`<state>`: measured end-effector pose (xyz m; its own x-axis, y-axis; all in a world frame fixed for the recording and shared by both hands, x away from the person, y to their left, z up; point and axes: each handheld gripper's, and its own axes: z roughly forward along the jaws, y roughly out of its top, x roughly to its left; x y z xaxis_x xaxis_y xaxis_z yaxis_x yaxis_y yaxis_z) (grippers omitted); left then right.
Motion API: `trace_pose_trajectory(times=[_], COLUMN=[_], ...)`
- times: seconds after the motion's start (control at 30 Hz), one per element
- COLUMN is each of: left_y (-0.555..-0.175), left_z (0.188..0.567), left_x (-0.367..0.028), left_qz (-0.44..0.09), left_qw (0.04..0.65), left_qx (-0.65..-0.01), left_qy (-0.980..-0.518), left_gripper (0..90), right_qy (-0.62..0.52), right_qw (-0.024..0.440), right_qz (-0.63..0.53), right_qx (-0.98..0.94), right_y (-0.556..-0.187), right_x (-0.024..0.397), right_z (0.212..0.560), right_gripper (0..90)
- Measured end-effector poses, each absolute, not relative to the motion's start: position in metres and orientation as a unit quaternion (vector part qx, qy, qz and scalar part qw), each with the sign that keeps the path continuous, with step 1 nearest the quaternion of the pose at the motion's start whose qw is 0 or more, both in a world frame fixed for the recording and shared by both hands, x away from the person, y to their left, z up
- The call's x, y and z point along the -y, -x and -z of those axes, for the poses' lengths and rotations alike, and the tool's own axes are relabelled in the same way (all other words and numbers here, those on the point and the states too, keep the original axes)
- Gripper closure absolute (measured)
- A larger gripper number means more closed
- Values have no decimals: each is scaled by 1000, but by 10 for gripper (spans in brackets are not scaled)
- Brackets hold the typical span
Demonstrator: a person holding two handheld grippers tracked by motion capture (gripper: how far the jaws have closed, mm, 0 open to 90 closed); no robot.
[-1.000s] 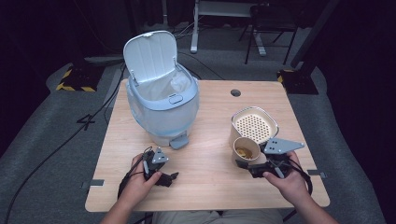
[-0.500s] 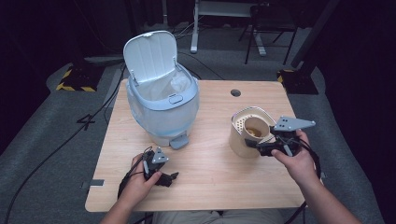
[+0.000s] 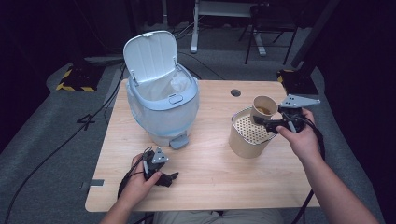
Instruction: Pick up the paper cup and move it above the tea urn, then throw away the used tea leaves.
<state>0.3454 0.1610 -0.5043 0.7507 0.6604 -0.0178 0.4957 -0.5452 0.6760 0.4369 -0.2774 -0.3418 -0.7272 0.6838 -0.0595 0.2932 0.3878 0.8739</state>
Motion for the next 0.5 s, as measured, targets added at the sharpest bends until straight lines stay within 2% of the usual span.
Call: trace_pose_trajectory(times=[0.5], left_y=[-346], left_z=[504], left_x=[-161], left_qz=[-119], left_qw=[341], left_qx=[-332], left_qy=[-871], left_gripper=[71], right_qy=[-331], right_qw=[230], right_qz=[-453], right_qx=[-795], right_y=[-458], right_x=[301], right_z=[347], right_gripper=[319])
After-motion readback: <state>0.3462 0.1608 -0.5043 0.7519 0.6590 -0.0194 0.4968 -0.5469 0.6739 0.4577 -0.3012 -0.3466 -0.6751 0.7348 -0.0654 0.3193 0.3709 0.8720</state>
